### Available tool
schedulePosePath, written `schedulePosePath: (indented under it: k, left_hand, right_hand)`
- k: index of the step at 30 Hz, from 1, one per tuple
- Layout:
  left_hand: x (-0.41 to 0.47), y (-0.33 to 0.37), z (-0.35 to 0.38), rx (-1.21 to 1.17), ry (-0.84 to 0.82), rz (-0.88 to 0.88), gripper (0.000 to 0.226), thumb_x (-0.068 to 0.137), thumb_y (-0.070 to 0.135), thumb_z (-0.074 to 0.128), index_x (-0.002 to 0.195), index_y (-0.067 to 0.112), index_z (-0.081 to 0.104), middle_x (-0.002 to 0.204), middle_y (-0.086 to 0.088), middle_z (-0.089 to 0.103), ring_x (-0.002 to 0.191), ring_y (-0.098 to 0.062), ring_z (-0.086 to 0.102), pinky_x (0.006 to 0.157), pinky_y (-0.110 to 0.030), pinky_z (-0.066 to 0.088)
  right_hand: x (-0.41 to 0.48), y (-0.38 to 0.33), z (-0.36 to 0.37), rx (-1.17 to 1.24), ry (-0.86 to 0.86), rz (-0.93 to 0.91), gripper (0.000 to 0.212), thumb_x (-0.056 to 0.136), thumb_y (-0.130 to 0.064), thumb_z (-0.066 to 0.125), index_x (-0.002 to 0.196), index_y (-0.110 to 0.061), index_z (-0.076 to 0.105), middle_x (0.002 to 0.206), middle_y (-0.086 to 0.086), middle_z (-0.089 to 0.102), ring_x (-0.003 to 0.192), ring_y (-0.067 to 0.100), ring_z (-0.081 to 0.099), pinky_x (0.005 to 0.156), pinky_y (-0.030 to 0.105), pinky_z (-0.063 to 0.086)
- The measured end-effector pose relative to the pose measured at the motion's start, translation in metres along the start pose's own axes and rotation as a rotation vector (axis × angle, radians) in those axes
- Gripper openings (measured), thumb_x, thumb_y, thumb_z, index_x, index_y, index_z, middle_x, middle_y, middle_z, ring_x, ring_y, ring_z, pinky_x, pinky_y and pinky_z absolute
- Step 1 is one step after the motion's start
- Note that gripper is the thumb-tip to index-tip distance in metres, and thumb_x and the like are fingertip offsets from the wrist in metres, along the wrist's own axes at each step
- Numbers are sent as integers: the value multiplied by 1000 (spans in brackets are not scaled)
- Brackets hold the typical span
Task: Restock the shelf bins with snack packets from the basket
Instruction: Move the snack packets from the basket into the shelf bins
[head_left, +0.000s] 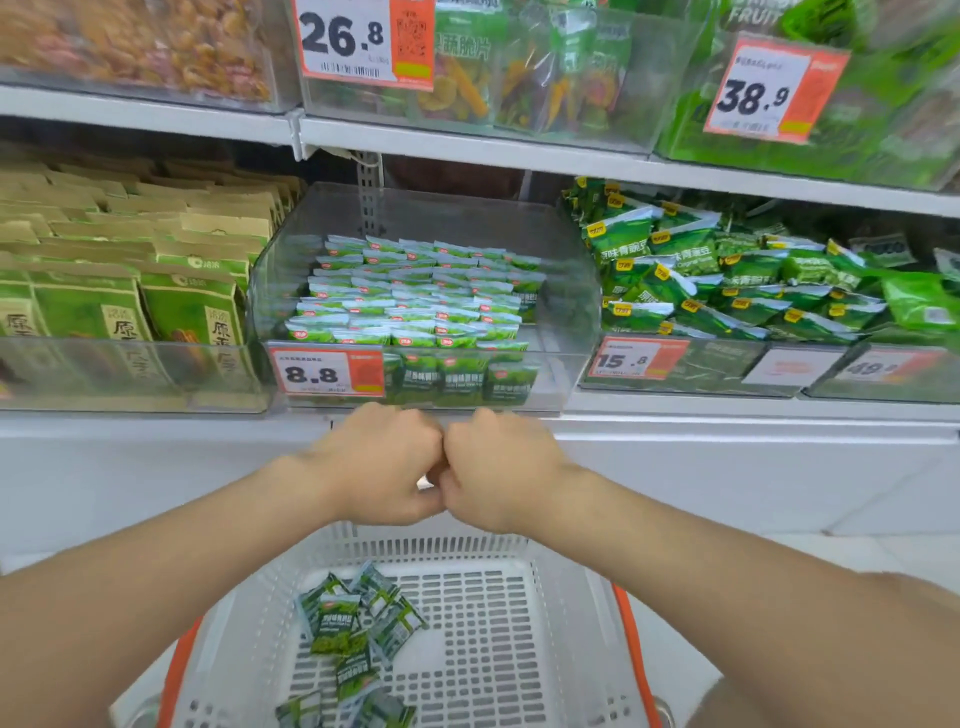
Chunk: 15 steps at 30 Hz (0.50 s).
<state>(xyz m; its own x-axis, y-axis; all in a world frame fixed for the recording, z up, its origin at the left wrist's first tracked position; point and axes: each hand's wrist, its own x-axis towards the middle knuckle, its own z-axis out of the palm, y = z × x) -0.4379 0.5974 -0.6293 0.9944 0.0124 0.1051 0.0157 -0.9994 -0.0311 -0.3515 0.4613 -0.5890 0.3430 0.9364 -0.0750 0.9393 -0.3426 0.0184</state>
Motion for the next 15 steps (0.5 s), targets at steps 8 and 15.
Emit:
schedulePosePath:
  k: [8,15]
  left_hand:
    - [-31,15,127,-53,-624,-188,22,99,24,49,78,21,53,80,0,55,69,-24,55,64,-35,47]
    - [-73,16,236,-144,-904,-435,18,100,6,46,113,11,59,108,-8,60,80,-22,60,70,-38,51]
  right_hand:
    - [-9,-13,79,-260,-422,-246,7,97,-16,53,90,-18,56,83,1,47,64,18,47,56,31,37]
    - [-1,-18,120,-343,-637,-329,25,95,-1,52,75,-16,49,78,0,44,57,17,40,49,28,32]
